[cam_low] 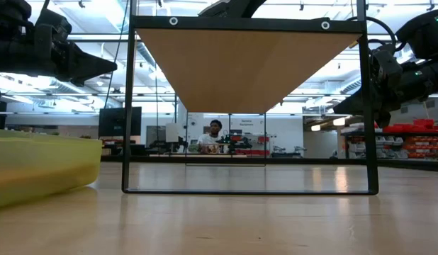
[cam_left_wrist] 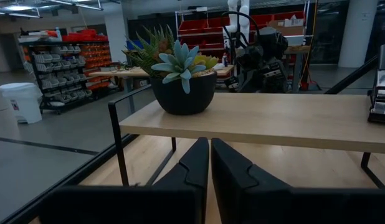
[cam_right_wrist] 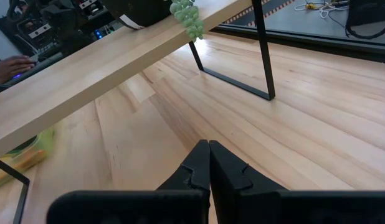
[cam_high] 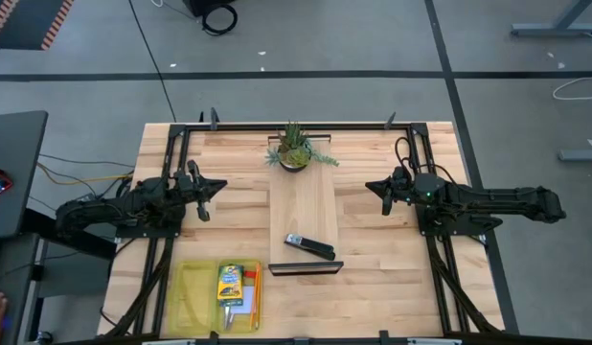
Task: Pack school essentials
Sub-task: Return to Home Position
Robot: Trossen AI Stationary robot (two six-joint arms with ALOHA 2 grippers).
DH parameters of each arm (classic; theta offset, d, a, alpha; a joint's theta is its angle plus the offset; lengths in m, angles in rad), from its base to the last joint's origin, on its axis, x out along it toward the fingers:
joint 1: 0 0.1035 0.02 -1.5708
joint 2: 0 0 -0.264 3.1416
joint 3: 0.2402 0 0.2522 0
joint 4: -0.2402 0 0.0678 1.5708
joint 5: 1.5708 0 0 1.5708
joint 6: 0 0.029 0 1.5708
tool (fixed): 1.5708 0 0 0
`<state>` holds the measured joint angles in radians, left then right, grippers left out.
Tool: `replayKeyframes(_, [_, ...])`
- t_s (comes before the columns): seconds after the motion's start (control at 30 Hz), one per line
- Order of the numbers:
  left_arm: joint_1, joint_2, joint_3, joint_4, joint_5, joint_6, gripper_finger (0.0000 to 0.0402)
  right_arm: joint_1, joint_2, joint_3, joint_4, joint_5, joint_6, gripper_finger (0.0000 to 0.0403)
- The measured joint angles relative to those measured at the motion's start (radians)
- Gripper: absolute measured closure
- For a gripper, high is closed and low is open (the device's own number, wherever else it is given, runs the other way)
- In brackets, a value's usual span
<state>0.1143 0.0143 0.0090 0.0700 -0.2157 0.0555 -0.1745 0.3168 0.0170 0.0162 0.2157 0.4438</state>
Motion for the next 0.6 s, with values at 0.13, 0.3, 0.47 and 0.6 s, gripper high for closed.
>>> replayKeyframes(0.13, [0.0, 0.0, 0.0, 0.0, 0.0, 0.0, 0.0373, 0.0, 0.0, 0.0, 0.0, 0.0, 0.0, 0.0393])
replayKeyframes(0.3, [0.0, 0.0, 0.0, 0.0, 0.0, 0.0, 0.0365, 0.0, 0.0, 0.0, 0.0, 0.0, 0.0, 0.0393])
replayKeyframes(0.47, [0.0, 0.0, 0.0, 0.0, 0.0, 0.0, 0.0371, 0.0, 0.0, 0.0, 0.0, 0.0, 0.0, 0.0393])
replayKeyframes(0.6, [0.0, 0.0, 0.0, 0.0, 0.0, 0.0, 0.0378, 0.0, 0.0, 0.0, 0.0, 0.0, 0.0, 0.0393])
